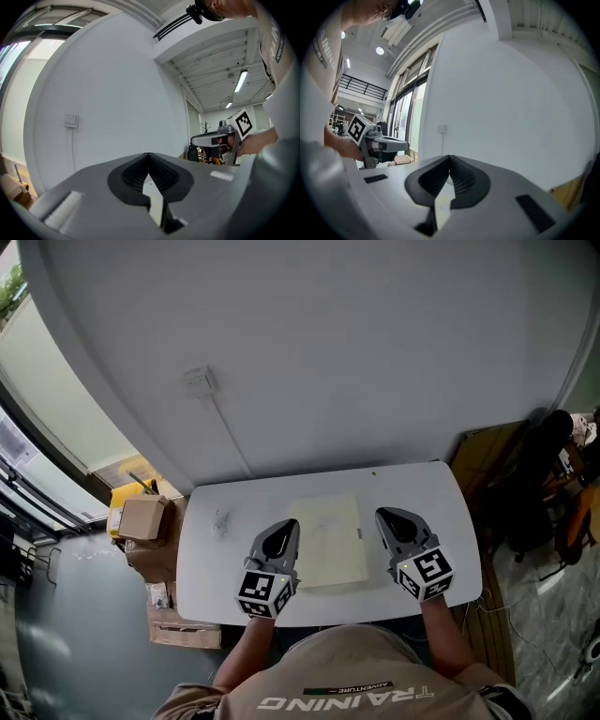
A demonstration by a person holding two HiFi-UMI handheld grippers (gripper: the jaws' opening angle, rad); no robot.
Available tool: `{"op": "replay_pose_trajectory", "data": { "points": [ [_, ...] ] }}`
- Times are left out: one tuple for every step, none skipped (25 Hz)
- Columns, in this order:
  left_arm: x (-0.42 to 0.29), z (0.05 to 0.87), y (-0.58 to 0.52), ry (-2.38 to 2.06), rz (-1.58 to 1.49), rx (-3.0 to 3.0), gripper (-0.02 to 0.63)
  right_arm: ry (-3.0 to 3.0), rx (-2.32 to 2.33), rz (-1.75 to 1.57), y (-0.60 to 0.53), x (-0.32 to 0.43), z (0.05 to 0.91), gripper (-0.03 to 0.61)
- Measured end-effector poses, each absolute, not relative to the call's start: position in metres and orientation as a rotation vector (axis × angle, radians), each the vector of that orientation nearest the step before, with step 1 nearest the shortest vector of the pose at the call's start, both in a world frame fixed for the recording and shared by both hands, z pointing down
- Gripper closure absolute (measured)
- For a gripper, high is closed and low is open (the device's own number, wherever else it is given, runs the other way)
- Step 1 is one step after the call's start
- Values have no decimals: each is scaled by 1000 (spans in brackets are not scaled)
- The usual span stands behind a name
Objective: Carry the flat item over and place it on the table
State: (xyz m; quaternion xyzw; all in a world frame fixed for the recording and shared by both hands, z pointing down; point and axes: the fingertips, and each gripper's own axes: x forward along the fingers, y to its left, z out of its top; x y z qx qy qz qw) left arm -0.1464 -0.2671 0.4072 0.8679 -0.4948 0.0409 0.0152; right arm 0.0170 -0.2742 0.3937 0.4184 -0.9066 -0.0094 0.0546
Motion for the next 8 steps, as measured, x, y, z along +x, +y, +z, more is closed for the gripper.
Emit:
{"op": "replay_pose_trajectory", "data": {
  "points": [
    [-146,407,-267,-1540,129,2703,606,-2750,1275,-23,-274,19,394,572],
    [-145,406,-267,-1541,130,2704,606,-2749,1277,-18,-274,20,395,572],
    [-145,406,-266,-1544,130,2703,606,-2749,1275,-15,-274,21,395,572],
    [-145,406,-266,-1548,129,2701,606,-2750,1272,-14,-274,22,395,572],
    [-145,406,-265,-1555,125,2698,606,-2751,1269,-16,-274,23,395,572],
    [-146,407,-265,-1563,120,2695,606,-2751,1267,-20,-274,23,395,572],
    [-146,407,-265,-1572,115,2693,606,-2752,1266,-25,-275,24,396,572],
    [-147,407,-265,-1580,110,2690,606,-2752,1265,-29,-275,24,396,572]
  ]
}}
